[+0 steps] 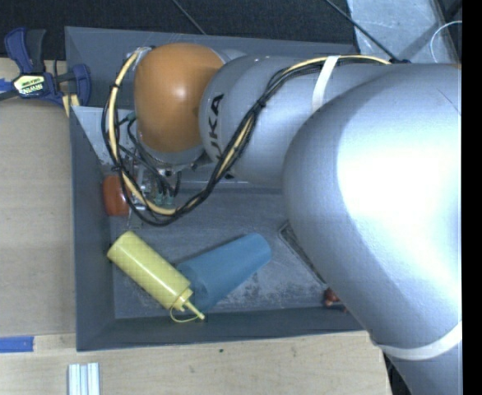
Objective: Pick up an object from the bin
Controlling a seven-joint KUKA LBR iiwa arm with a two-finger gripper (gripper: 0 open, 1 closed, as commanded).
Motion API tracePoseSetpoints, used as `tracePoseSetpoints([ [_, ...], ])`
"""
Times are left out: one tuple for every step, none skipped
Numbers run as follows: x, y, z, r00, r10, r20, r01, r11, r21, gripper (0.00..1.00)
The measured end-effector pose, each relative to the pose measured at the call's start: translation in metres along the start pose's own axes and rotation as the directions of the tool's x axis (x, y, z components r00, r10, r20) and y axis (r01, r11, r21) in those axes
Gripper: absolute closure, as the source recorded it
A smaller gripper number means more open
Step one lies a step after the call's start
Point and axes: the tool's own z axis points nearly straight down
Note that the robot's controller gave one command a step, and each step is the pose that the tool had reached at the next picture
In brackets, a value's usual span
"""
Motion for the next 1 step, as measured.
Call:
tracePoseSetpoints([
  [0.0032,-0.0017,0.0044,0.960,0.277,0.025,-0.277,0.961,-0.021,0.00],
])
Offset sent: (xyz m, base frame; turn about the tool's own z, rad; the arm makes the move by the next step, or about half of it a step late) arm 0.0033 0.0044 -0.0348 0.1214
